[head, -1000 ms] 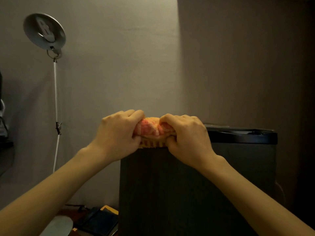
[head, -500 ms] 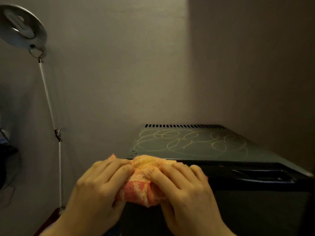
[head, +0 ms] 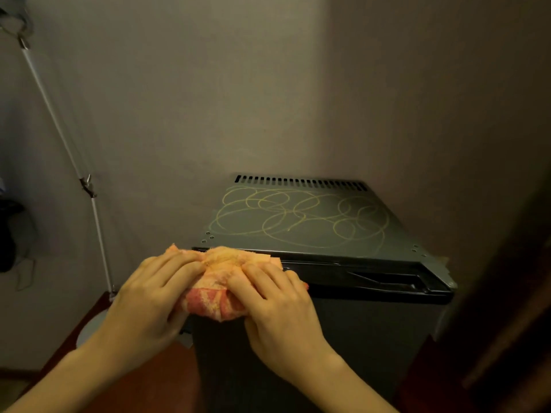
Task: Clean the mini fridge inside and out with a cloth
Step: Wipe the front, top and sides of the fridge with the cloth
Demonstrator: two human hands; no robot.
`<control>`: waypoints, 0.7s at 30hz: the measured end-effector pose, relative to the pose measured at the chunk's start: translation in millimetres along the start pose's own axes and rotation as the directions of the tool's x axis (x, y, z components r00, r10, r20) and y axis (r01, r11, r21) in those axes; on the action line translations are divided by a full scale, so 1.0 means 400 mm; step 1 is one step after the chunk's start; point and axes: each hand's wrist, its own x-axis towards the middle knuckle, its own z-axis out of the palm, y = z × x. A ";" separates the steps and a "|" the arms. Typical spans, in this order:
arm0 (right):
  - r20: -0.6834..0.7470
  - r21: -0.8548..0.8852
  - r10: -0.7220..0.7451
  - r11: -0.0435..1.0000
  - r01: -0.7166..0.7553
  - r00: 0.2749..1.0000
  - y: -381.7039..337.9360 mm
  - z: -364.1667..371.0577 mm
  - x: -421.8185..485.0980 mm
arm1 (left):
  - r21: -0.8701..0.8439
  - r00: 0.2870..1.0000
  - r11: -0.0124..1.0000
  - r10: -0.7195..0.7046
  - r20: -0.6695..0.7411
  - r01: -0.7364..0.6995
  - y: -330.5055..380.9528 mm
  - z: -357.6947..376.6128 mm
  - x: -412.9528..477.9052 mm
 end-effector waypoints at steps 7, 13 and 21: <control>0.012 0.034 0.029 0.999 -0.029 1.000 0.061 -0.050 -0.022 | -0.037 0.996 0.998 0.053 0.078 -0.050 0.075 -0.016 0.068; 0.036 -0.008 0.149 0.989 -0.149 0.988 0.207 -0.163 -0.089 | -0.085 0.987 0.996 0.032 0.158 -0.019 0.226 0.048 0.191; 0.312 -0.095 0.250 0.968 -0.231 0.917 0.384 -0.304 -0.147 | -0.047 0.970 0.996 0.085 0.230 -0.076 0.400 0.108 0.331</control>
